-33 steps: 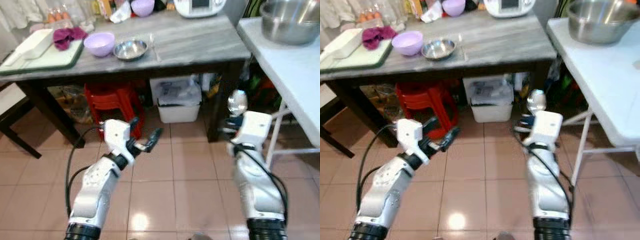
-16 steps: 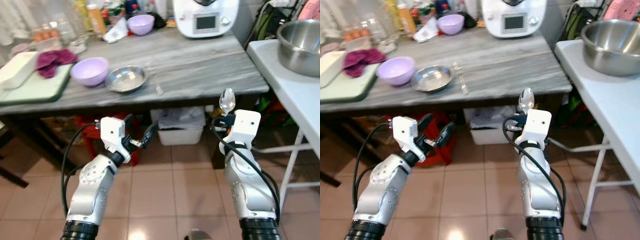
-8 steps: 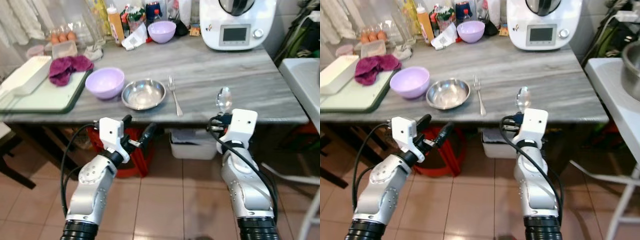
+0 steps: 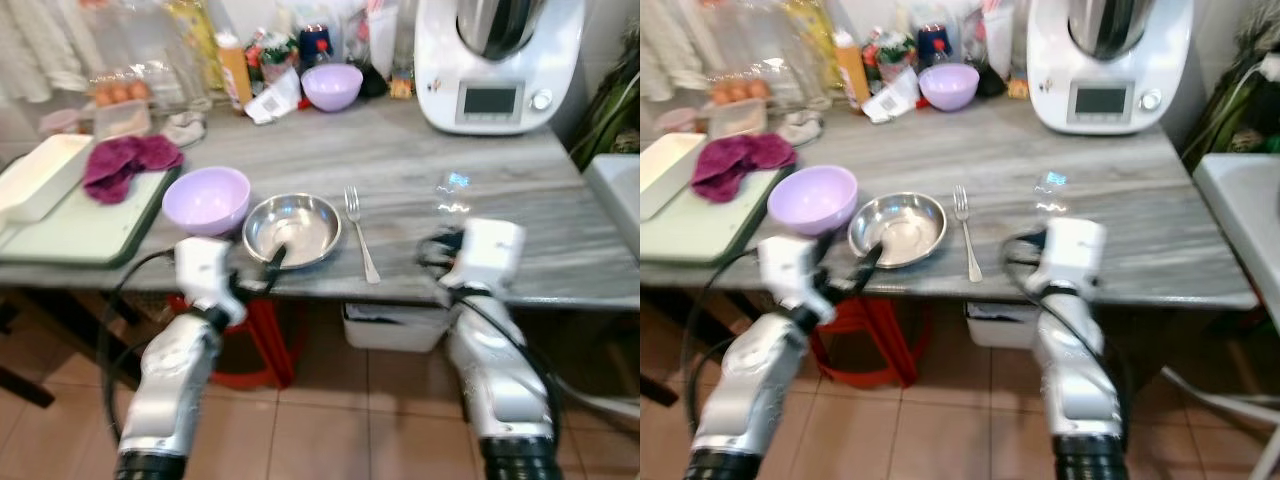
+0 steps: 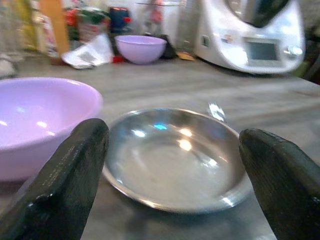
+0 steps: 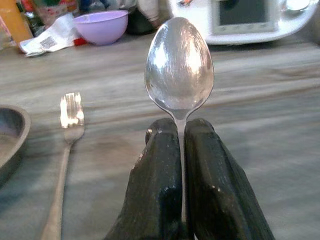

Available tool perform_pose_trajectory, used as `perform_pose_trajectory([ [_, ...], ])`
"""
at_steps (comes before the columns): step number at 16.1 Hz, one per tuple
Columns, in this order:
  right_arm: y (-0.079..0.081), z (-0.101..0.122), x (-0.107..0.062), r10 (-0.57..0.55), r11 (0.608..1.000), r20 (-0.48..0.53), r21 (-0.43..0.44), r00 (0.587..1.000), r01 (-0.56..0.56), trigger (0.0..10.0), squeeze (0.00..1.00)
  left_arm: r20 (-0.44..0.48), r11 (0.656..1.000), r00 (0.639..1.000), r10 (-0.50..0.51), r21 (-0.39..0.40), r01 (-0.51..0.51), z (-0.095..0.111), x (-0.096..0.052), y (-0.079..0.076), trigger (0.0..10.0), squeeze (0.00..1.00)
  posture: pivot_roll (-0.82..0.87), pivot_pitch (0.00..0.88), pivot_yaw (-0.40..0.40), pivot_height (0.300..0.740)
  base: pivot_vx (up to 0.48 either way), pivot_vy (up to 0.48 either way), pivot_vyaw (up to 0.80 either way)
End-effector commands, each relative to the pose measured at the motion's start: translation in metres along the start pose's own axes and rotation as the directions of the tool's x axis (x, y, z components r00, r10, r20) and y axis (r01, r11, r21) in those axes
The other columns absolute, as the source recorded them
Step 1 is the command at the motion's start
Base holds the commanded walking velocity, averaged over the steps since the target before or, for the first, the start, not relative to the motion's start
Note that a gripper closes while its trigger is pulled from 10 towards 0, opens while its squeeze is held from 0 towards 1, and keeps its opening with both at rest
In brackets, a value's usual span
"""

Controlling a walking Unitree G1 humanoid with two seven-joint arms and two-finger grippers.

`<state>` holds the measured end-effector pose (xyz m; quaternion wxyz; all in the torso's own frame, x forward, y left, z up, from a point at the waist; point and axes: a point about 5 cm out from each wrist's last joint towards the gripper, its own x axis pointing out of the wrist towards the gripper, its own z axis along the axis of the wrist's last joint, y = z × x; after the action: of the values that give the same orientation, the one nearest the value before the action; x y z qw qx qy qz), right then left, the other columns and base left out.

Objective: Setting the table

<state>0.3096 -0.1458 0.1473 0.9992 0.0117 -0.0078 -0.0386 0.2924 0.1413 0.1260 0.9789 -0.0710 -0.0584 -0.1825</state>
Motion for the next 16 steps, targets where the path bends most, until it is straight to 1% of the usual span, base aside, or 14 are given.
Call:
perform_pose_trajectory([
  [1, -0.006, 0.007, 0.001, -0.016, 1.0, 0.029, -0.005, 0.999, 0.016, 10.0, 0.0, 0.008, 1.0, 1.0, 0.009, 0.025, -0.009, 0.004, -0.001, -0.003, 10.0, 0.0, -0.18, 0.107, 0.067, 0.74, 0.0, 0.0, 0.0],
  [3, -0.007, 0.009, 0.002, -0.013, 1.0, 0.032, -0.004, 0.999, 0.014, 10.0, 0.0, 0.013, 0.989, 0.996, 0.093, 0.111, -0.094, 0.007, -0.015, 0.009, 10.0, 0.0, -0.18, 0.112, 0.068, 0.74, 0.0, 0.0, 0.0],
  [4, -0.007, 0.009, 0.002, -0.014, 1.0, 0.03, -0.002, 0.999, 0.014, 10.0, 0.0, 0.01, 0.984, 0.991, 0.13, 0.125, -0.13, 0.006, -0.02, 0.015, 10.0, 0.0, -0.18, 0.112, 0.068, 0.74, 0.0, 0.0, 0.0],
  [5, -0.007, 0.007, 0.002, -0.012, 1.0, 0.02, 0.01, 1.0, 0.012, 10.0, 0.0, -0.007, 0.978, 0.987, 0.159, 0.134, -0.157, 0.003, -0.03, 0.021, 10.0, 0.0, -0.18, 0.113, 0.066, 0.74, 0.0, 0.0, 0.0],
  [7, -0.008, 0.006, 0.002, -0.006, 1.0, 0.011, 0.017, 1.0, 0.006, 10.0, 0.0, -0.03, 0.976, 0.984, 0.175, 0.137, -0.169, -0.001, -0.04, 0.024, 10.0, 0.0, -0.18, 0.113, 0.062, 0.74, 0.0, 0.0, 0.0],
  [8, -0.007, 0.006, 0.005, 0.01, 0.999, -0.006, 0.037, 1.0, -0.009, 10.0, 0.0, -0.059, 0.976, 0.983, 0.173, 0.147, -0.163, -0.005, -0.048, 0.023, 10.0, 0.0, -0.17, 0.113, 0.056, 0.74, 0.0, 0.0, 0.0],
  [10, -0.008, 0.005, 0.01, 0.013, 0.998, -0.034, 0.067, 0.999, -0.01, 10.0, 0.0, -0.082, 0.978, 0.984, 0.16, 0.152, -0.146, -0.008, -0.052, 0.021, 10.0, 0.0, -0.16, 0.116, 0.051, 0.74, 0.0, 0.0, 0.0],
  [12, -0.008, 0.004, 0.014, 0.027, 0.998, -0.067, 0.06, 0.997, -0.023, 10.0, 0.0, -0.095, 0.98, 0.984, 0.149, 0.149, -0.134, -0.009, -0.053, 0.021, 10.0, 0.0, -0.16, 0.117, 0.05, 0.74, 0.0, 0.0, 0.0],
  [13, -0.007, 0.003, 0.015, 0.028, 0.997, -0.074, 0.073, 0.997, -0.022, 10.0, 0.0, -0.099, 0.98, 0.984, 0.147, 0.148, -0.131, -0.01, -0.054, 0.021, 10.0, 0.0, -0.16, 0.117, 0.05, 0.74, 0.0, 0.0, 0.0],
  [14, -0.007, 0.001, 0.015, 0.023, 0.998, -0.099, 0.056, 0.995, -0.017, 10.0, 0.0, -0.108, 0.983, 0.985, 0.135, 0.142, -0.119, -0.01, -0.054, 0.02, 10.0, 0.0, -0.16, 0.119, 0.051, 0.74, 0.0, 0.0, 0.0],
  [15, -0.007, -0.003, 0.015, 0.018, 0.998, -0.128, 0.066, 0.992, -0.01, 10.0, 0.0, -0.114, 0.985, 0.986, 0.123, 0.135, -0.107, -0.01, -0.054, 0.019, 10.0, 0.0, -0.16, 0.119, 0.051, 0.74, 0.0, 0.0, 0.0],
  [16, -0.009, -0.008, 0.014, 0.009, 0.999, -0.168, 0.045, 0.986, -0.002, 10.0, 0.0, -0.122, 0.987, 0.986, 0.115, 0.129, -0.1, -0.011, -0.054, 0.019, 10.0, 0.0, -0.16, 0.119, 0.051, 0.74, 0.0, 0.0, 0.0],
])
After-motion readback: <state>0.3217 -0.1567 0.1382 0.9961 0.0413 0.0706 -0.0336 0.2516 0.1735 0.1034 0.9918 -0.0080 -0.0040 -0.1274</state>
